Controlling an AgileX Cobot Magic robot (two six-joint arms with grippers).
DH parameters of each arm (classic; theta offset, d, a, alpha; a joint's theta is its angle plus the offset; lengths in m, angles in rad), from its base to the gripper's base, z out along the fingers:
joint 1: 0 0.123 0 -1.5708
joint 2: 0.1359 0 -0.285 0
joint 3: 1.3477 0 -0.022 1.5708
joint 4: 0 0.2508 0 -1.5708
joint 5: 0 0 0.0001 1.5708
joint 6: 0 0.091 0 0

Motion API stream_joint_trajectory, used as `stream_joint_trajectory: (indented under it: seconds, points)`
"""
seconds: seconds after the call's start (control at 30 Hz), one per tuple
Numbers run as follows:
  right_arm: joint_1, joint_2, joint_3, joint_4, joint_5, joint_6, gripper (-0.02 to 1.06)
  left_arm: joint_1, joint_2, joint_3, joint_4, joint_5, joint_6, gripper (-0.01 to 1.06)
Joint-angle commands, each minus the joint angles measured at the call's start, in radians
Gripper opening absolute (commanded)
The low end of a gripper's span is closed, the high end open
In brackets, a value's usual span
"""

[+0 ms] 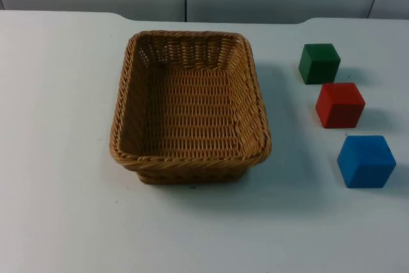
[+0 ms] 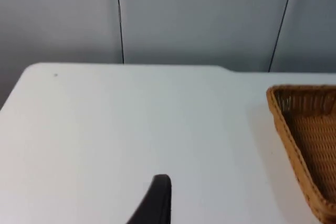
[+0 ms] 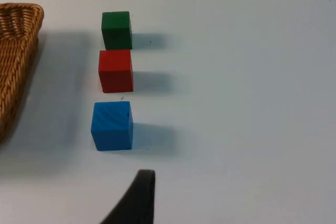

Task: Pick up the basket with the left hand and place the blue cube into the basket with the right hand.

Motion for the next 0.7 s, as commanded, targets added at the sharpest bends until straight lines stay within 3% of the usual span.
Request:
stream_joint_trajectory:
  seconds: [0.0,0.33,0.67]
  points:
    - [-0.006,-0.004,0.004,-0.007,-0.010,-0.002,1.05,0.000,0.035,-0.029,-0.010,-0.058,-0.004,0.87]
    - [-0.006,-0.004,0.004,-0.007,-0.010,-0.002,1.05,0.000,0.352,-0.136,-0.015,-0.232,-0.002,0.87]
    - [-0.006,-0.004,0.004,-0.007,-0.010,-0.002,1.04,0.000,0.768,-0.315,-0.051,-0.263,0.081,0.87]
